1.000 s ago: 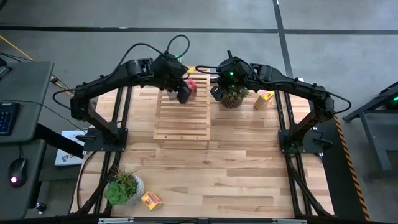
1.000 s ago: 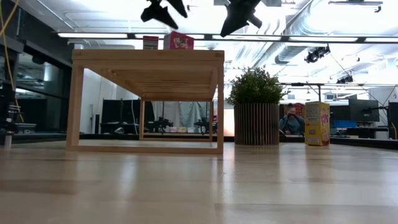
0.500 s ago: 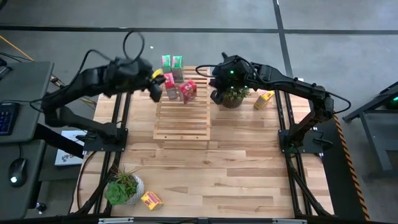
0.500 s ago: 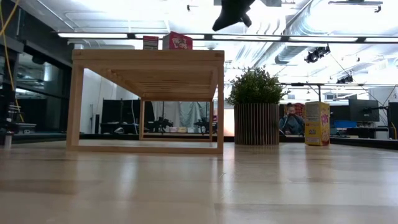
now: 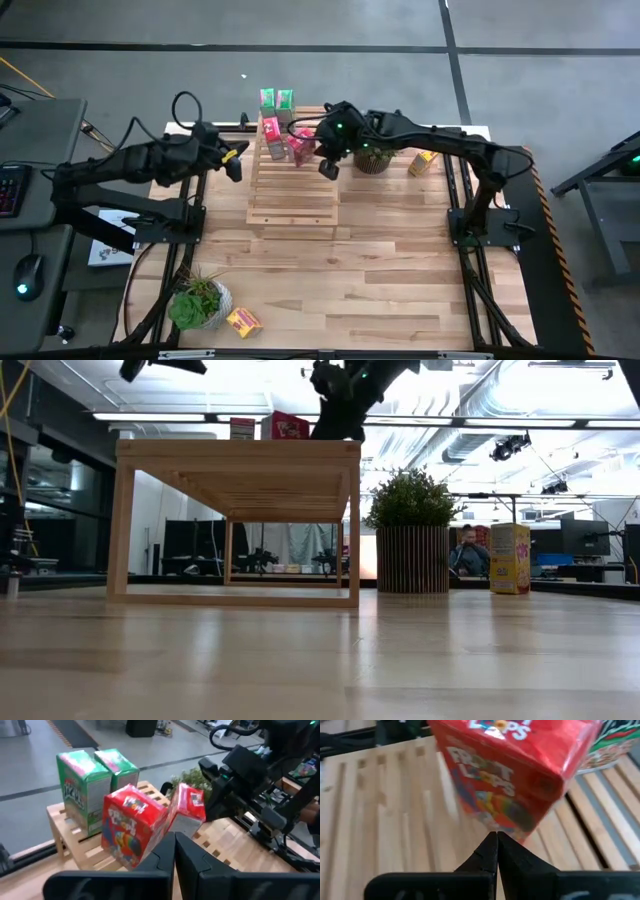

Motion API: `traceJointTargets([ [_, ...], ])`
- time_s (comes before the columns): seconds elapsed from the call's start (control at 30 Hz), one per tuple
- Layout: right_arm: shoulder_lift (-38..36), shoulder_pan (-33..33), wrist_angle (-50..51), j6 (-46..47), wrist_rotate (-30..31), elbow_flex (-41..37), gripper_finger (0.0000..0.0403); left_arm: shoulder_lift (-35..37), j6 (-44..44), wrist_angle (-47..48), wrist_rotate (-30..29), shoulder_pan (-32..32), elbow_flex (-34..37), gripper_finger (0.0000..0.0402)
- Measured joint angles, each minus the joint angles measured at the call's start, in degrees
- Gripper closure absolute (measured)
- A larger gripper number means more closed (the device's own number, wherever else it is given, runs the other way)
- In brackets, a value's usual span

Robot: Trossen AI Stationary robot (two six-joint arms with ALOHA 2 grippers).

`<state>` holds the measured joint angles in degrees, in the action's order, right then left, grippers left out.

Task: Stack cereal on shelf
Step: Put the red cereal box on the shelf aligned with the other red cereal box

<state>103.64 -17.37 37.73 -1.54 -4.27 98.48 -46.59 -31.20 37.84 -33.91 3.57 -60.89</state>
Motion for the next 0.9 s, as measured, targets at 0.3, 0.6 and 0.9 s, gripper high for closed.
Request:
traceJointTargets([
  [0.3, 0.31, -1.32, -6.46, 1.05, 2.38, 0.0, 0.0402, -1.0, -0.14, 0.43, -0.02, 0.15, 0.54, 0.0401],
  [0.6, 1.6, -2.99, -12.48, 4.26, 2.58, 0.02, 0.0402, -2.25, -0.11, 0.48, 1.92, 0.15, 0.54, 0.0401],
  [0.9, 0.78, -3.57, -6.21, 3.28, 2.56, 0.02, 0.0402, -2.38, -0.11, 1.74, 3.62, 0.15, 0.54, 0.0401],
])
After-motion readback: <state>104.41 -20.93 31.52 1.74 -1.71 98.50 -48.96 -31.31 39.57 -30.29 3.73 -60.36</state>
